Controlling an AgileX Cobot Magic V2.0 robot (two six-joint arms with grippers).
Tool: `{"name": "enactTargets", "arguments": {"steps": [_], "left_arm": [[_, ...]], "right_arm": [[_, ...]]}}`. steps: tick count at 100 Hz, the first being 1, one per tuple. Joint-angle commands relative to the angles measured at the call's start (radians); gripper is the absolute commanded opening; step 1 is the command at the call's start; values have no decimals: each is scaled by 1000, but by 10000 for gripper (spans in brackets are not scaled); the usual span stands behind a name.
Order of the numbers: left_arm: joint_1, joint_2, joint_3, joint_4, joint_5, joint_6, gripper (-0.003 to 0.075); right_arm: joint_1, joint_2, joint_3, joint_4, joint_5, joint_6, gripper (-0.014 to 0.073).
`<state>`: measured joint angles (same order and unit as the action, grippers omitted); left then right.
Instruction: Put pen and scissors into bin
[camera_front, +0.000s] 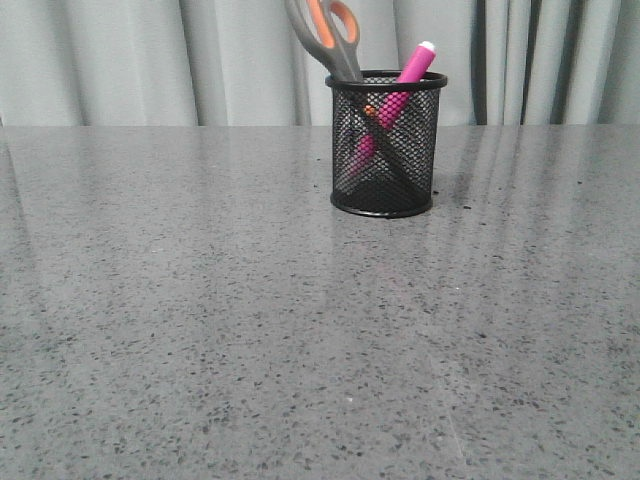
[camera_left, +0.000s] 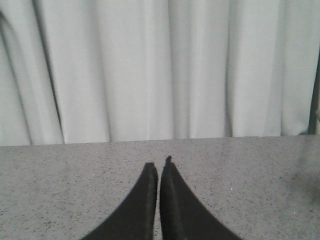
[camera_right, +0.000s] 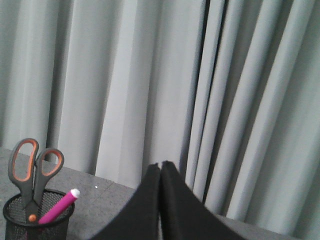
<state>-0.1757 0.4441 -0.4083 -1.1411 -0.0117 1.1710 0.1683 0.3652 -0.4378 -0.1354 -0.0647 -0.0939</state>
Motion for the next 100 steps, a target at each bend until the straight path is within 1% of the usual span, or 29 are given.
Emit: {"name": "enactTargets", "arguments": {"steps": [1,13,22,28,40,51,61,85,100], "left_arm": [[0,-100,44,-12,-59,-7,-19],[0,-250,138,-46,-62,-7,-19],[0,-344,197,-78,-62,-7,-19],[0,-391,225,-80,-62,-7,-19],[0,-447,268,-80,-61,-7,-19],[0,-455,280,-83,-65,-7,-19],[0,-455,280,-90,-67,-7,-19],[0,-455,283,-96,-57,-7,-19],[0,-455,284,-96,-55,-7,-19]], "right_arm": [[-18,-112,32,-13,12,-12,-75],[-17,-298,113,-42,138,-12,-75],[-17,-402,150,-47,233,-12,-75],[-17,-388,152,-49,272,-12,-75],[-17,-379,172,-52,271,-12,-75],[-17,-379,209,-52,278,-12,-75],[-17,-379,220,-52,249,-10,-75],[-17,-379,220,-52,344,-10,-75],[-17,-379,220,-47,319,-8,-75]]}}
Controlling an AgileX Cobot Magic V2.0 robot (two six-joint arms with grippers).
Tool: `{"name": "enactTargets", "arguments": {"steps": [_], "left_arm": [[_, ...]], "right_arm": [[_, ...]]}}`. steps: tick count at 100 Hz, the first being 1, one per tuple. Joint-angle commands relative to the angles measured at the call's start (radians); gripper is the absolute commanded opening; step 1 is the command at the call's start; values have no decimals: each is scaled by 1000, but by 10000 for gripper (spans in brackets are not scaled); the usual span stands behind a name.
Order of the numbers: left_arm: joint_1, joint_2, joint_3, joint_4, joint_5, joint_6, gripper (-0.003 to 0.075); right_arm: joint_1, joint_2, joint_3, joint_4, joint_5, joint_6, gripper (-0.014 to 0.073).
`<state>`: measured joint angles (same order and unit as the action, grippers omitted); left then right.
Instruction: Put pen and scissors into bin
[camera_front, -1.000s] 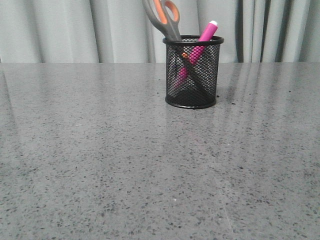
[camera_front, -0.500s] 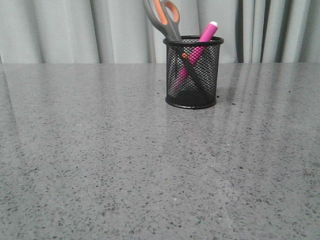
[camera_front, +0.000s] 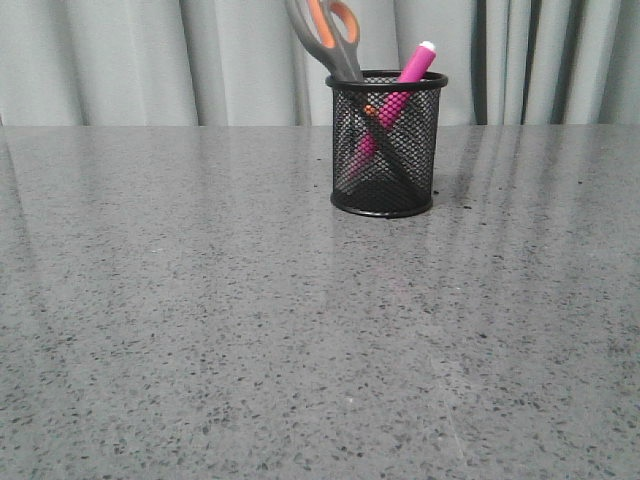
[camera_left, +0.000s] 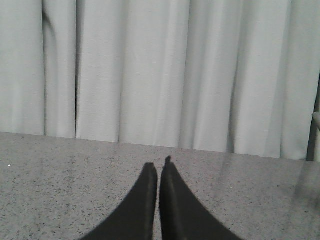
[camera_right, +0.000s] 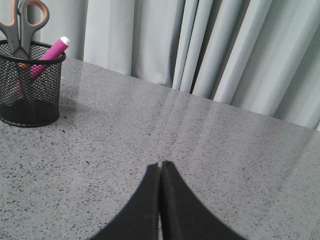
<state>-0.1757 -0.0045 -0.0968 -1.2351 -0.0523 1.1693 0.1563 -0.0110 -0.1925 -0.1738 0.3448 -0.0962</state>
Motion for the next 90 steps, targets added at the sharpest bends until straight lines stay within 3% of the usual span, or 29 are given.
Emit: {"name": "enactTargets", "arguments": {"steps": [1,72,81,86,90], "left_arm": [[0,-7,-27,-2,-14,-5,-19],[0,-7,-27,30,-14,-5,-19],[0,-7,-26,187,-17,-31,-19],[0,-7,-25,323,-48,-204,-19],[0,-7,-15,517,-79,-365,-19]], "right_arm": [[-5,-3,-25,-9,-96,-5,-75],[-5,-3,-25,-9,-103,-5,-75],[-5,-3,-25,-9,-103,-5,-75],[-5,-3,-25,-9,-103,-5,-75],[-5,-3,-25,-9,-103,-5,-75]]}}
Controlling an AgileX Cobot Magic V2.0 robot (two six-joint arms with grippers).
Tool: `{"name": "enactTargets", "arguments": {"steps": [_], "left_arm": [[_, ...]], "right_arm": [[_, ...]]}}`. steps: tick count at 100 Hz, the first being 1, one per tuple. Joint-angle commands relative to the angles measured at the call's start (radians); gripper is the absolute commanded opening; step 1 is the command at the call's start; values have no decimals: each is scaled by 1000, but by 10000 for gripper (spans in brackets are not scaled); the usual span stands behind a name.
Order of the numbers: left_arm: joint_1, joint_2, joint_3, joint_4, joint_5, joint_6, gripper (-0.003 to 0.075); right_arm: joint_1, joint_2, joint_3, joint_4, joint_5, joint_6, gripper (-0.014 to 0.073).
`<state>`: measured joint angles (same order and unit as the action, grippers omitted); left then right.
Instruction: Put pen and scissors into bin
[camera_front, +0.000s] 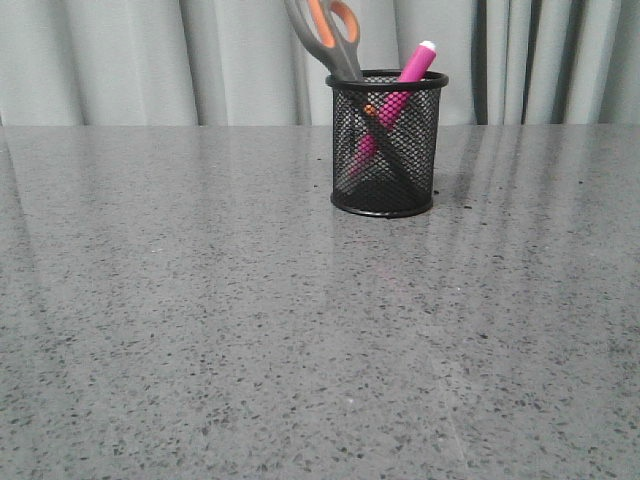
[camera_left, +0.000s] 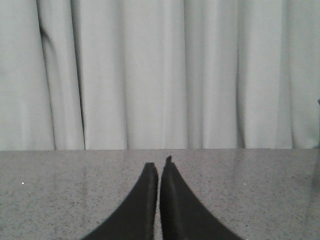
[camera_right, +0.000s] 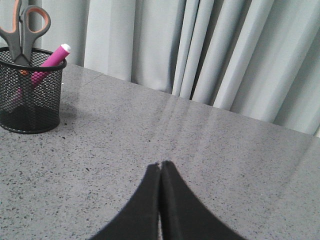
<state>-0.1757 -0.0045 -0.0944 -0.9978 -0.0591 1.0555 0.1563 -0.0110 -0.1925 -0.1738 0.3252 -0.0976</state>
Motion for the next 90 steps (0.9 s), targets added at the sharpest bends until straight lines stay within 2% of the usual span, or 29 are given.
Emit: {"name": "enactTargets", "arguments": {"steps": [1,4,8,11,18,36,56,90], "left_arm": [[0,-7,-16,317,-85,-319,-19],[0,-7,-3,506,-111,-454,-19],[0,-7,13,674,-154,-621,-19],[0,-7,30,784,-176,-696,-19],[2,-7,57,828,-172,-780,-19],[46,-8,77,998,20,-991,-19],[97,-33,138,998,23,-1008,-19],[190,-33,140,972,40,-1008,-19]], "right_arm": [[-5,-3,-25,-9,-84,-4,-75],[-5,-3,-25,-9,-84,-4,-75],[-5,-3,-25,-9,-84,-4,-75],[-5,-3,-25,-9,-84,-4,-75],[-5,-3,-25,-9,-84,-4,-76],[-5,-3,-25,-9,-84,-4,-76],[-5,-3,-25,-9,-84,-4,-76],[-5,-3,-25,-9,-84,-4,-76]]}}
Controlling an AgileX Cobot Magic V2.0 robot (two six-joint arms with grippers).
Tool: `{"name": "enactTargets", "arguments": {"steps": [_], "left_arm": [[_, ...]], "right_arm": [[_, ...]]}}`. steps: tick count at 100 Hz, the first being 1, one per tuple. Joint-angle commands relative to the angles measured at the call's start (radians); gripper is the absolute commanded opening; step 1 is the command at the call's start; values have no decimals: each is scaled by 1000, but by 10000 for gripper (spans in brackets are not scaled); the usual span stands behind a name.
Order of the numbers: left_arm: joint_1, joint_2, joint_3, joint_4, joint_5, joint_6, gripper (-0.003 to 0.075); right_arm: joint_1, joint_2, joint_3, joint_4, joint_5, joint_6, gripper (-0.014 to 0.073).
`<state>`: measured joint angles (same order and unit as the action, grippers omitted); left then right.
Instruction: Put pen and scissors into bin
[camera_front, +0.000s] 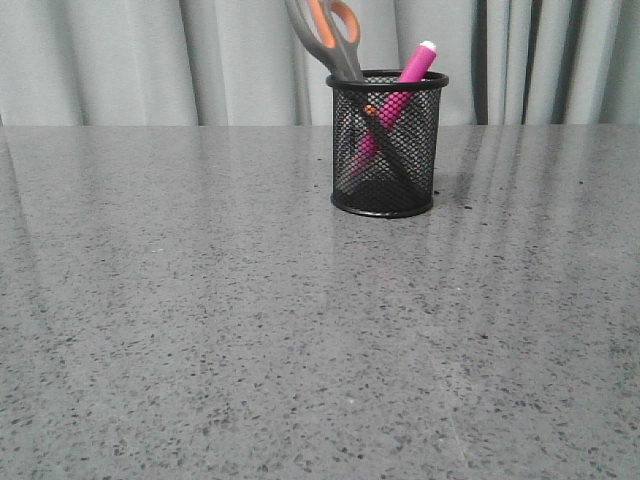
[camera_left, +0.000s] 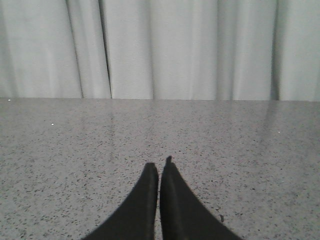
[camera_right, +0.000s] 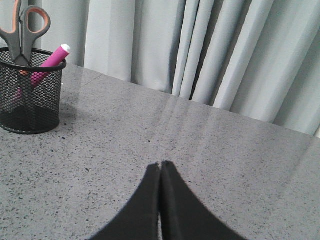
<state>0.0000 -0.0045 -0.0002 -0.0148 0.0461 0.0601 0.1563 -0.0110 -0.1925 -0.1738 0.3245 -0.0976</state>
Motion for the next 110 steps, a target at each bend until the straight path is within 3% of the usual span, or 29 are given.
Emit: {"name": "enactTargets", "arguments": {"steps": [1,110], "left_arm": [[19,-33,45,-11,-65,-12,-19],[22,-31,46,-64,-60,-12,-19]], "right_arm": [[-5,-3,-25,-9,-83,-4,-76],[-5,-3,-25,-9,-83,-4,-76]]}}
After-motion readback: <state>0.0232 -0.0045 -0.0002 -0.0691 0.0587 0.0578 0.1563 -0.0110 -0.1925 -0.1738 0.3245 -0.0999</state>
